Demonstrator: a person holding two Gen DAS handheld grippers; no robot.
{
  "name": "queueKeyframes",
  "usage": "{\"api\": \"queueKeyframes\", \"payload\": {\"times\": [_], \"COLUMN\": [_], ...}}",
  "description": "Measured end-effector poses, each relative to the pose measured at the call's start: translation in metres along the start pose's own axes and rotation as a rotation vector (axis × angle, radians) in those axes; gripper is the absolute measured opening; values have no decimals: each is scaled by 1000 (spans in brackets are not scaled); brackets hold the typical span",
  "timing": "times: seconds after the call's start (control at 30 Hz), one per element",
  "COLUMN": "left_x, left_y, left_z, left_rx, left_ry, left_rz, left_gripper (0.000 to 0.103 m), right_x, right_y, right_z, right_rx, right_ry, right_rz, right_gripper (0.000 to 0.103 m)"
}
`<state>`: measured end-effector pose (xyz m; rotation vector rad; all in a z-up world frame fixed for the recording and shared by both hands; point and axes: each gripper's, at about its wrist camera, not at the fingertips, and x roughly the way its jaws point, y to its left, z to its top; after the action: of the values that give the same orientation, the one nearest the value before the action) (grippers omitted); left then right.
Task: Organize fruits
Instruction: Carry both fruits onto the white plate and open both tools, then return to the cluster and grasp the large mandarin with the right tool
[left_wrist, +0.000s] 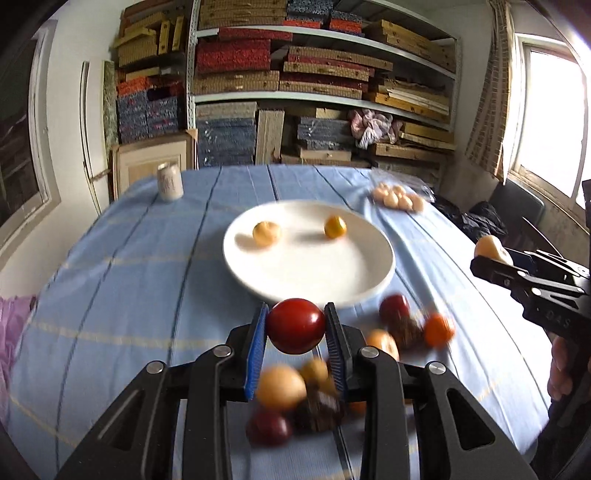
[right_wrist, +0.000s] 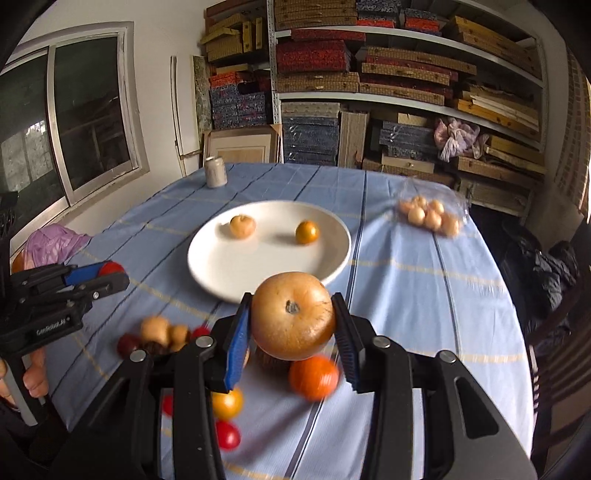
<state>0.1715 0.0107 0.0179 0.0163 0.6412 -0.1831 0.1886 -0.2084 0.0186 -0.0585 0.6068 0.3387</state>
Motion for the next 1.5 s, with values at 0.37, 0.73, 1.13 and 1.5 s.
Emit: {"api": "queueKeyframes", "payload": {"times": [0.37, 0.73, 1.13, 1.5], "left_x": [95, 190, 183, 108], "left_y": [10, 35, 40, 48], "left_z": [61, 64, 66, 55], "left_rx": [14, -9, 0, -36], "left_ry": [65, 204, 193, 123], "left_rz": [6, 76, 138, 120], "left_gripper": [31, 31, 74, 86], "right_x": [100, 218, 219, 126], "right_y": [4, -2, -7, -3], "right_z": [49, 59, 64, 51], "right_rx": [-102, -94, -80, -79], "right_ry": [86, 281, 286, 171], "right_rz": [-2, -11, -8, -16], "right_gripper": [41, 41, 48, 54]}}
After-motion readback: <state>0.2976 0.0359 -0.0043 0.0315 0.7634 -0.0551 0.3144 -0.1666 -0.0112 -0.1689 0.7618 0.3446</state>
